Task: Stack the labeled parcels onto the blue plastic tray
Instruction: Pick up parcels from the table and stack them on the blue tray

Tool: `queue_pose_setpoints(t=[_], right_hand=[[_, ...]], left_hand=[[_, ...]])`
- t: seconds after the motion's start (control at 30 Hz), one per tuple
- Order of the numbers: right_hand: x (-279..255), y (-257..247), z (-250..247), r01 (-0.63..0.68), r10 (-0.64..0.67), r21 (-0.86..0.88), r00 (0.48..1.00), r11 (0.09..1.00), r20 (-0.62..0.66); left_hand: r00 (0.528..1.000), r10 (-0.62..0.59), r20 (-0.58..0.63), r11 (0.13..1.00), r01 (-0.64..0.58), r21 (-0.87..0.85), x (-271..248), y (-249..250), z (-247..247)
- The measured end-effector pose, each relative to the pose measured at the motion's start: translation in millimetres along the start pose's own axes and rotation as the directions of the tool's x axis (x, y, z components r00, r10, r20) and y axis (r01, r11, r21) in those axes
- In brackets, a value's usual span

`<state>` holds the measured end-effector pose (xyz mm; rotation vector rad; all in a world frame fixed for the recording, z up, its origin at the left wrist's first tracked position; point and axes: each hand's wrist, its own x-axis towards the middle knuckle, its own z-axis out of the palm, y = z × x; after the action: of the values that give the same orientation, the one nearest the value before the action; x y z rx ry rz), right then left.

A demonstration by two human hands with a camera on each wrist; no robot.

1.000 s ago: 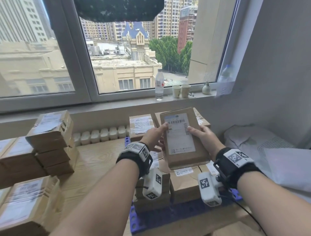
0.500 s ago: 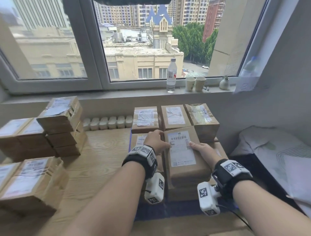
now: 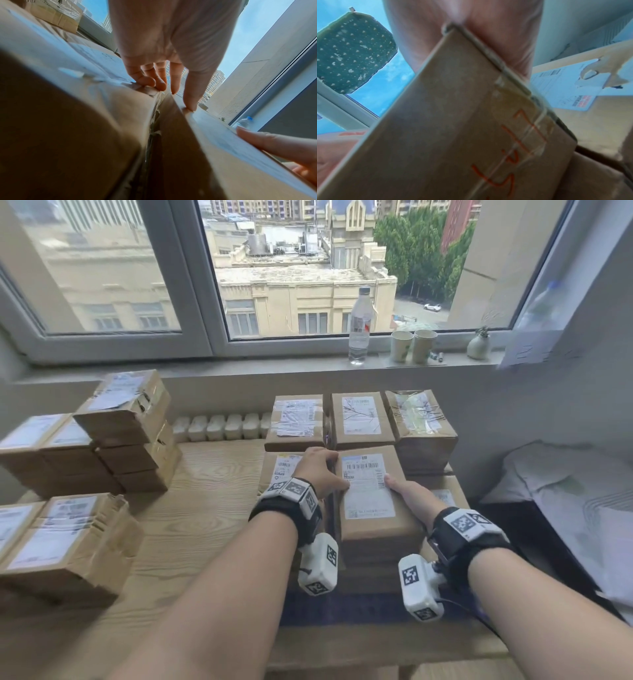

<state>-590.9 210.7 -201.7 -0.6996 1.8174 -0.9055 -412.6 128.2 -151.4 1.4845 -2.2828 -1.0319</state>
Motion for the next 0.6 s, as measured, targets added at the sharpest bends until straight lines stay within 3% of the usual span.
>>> queue_pose_setpoints(t=[0.37, 0.47, 0.6], right_hand=[[1.8, -4.0, 5.6, -0.013, -0.011, -0.225, 0.994, 0.974, -0.109], [-8.7, -14.2, 8.3, 0.0, -0.07, -0.405, 0.985, 0.914, -0.158], [-23.4, -28.8, 11.2, 0.09, -0.253, -0.633, 0.952, 0.769, -0.173]], left_hand=[[1.0, -0.026, -0.01, 0.999, 0.025, -0.021, -3.3, 5.4, 3.0], [0.999, -0.026, -0.025, 0.999, 0.026, 0.025, -7.2, 7.8, 4.3], [0.997, -0.02, -0.078, 0.997, 0.026, 0.077, -17.5, 9.8, 3.1]])
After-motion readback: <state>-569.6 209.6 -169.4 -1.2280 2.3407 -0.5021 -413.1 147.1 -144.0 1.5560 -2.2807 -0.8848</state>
